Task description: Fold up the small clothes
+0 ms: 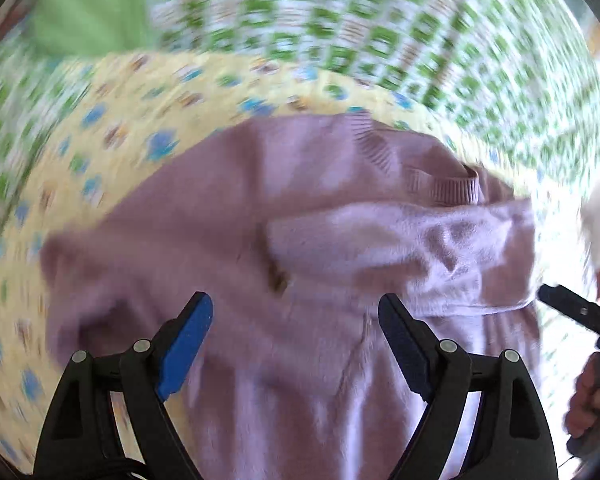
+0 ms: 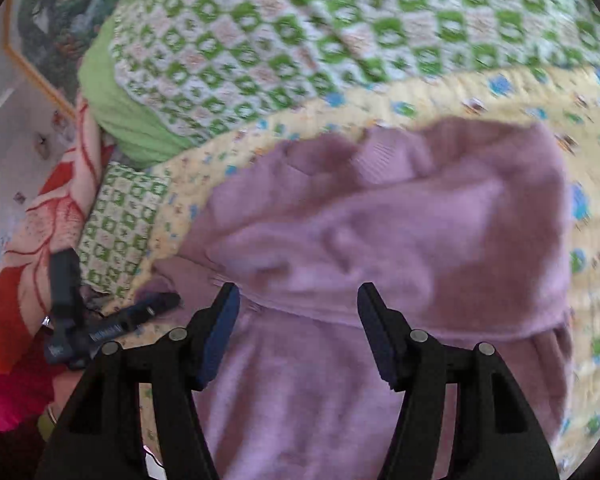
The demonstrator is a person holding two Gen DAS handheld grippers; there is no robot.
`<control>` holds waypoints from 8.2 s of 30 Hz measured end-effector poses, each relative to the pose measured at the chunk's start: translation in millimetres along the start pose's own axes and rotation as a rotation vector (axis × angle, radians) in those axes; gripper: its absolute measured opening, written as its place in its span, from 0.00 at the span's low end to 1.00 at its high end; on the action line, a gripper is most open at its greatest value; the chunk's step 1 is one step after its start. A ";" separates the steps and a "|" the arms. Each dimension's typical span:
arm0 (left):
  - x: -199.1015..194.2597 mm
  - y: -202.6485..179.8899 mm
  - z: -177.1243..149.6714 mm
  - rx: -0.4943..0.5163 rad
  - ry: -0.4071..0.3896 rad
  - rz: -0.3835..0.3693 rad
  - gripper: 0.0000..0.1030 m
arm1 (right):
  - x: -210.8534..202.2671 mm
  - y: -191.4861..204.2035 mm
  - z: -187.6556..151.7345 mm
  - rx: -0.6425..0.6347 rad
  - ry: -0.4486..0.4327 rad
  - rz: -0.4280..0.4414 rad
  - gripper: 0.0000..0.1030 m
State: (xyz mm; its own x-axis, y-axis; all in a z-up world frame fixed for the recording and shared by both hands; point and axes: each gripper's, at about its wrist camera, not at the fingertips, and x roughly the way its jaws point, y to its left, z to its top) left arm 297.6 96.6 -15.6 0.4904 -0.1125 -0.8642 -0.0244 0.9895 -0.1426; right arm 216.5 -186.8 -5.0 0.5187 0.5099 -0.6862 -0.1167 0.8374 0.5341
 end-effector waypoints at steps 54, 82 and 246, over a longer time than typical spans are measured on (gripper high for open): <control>35.5 52.0 -29.2 -0.221 0.244 -0.246 0.03 | 34.9 -157.0 63.6 0.139 -0.078 -0.298 0.62; 4.4 23.9 -26.9 -0.239 0.200 -0.276 0.14 | -22.9 -124.5 70.9 0.032 -0.110 -0.380 0.39; 134.8 -27.5 137.1 0.398 0.186 -0.153 0.06 | 111.4 -79.6 160.1 -0.634 0.317 -0.142 0.05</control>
State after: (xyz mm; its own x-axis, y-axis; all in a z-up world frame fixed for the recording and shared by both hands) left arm 483.8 66.7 -62.1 0.2971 -0.2382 -0.9246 0.3899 0.9143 -0.1103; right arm 419.1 -228.2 -44.8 0.3063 0.3398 -0.8892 -0.5853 0.8039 0.1056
